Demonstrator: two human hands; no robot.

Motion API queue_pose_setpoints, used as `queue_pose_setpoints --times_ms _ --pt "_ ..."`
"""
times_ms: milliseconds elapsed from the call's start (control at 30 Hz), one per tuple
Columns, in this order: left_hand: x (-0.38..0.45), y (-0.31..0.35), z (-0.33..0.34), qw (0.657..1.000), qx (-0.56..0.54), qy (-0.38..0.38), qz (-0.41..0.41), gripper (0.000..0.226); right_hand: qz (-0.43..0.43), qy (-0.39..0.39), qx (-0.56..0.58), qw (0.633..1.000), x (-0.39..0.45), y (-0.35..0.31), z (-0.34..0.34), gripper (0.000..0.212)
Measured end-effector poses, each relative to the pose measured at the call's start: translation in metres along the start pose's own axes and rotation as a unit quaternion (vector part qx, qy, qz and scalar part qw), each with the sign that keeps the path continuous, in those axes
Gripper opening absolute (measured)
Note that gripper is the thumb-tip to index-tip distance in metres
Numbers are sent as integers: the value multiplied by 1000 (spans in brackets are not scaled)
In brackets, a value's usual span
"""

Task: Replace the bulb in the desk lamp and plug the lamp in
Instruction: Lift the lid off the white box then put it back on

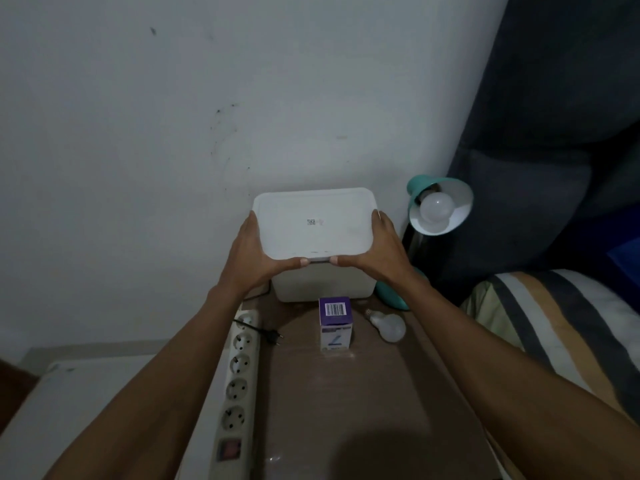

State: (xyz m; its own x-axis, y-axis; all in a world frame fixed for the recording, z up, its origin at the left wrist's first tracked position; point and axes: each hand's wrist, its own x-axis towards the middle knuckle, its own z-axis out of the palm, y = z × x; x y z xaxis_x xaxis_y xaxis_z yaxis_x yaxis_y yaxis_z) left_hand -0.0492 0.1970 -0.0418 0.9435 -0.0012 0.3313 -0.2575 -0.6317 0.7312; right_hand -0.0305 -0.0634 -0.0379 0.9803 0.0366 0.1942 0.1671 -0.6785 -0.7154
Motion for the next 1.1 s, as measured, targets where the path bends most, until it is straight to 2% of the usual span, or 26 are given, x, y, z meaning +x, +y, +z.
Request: queue_pose_setpoints --times_ms 133,300,467,567,667,767,967,1100 --pt "-34 16 -15 1000 10 11 2 118 -8 15 28 999 -32 -15 -10 111" --pt "-89 41 -22 1000 11 20 20 116 6 15 10 1000 -90 -18 -22 120" --pt "-158 57 -15 1000 1 9 28 115 6 20 13 1000 -165 -3 -29 112" --pt "-202 55 -2 1000 -3 -6 3 118 13 7 17 1000 -209 15 -26 109" --pt "-245 52 17 1000 1 -15 -23 120 24 -10 41 999 -249 35 -18 114" --pt "-280 44 37 996 15 -43 -81 125 68 -44 50 995 -279 56 -7 124" --pt "-300 29 59 980 47 -127 -149 130 160 -96 24 982 -307 81 13 133" --pt "-296 18 63 969 87 -149 -179 136 182 -128 -13 975 -307 88 28 138"
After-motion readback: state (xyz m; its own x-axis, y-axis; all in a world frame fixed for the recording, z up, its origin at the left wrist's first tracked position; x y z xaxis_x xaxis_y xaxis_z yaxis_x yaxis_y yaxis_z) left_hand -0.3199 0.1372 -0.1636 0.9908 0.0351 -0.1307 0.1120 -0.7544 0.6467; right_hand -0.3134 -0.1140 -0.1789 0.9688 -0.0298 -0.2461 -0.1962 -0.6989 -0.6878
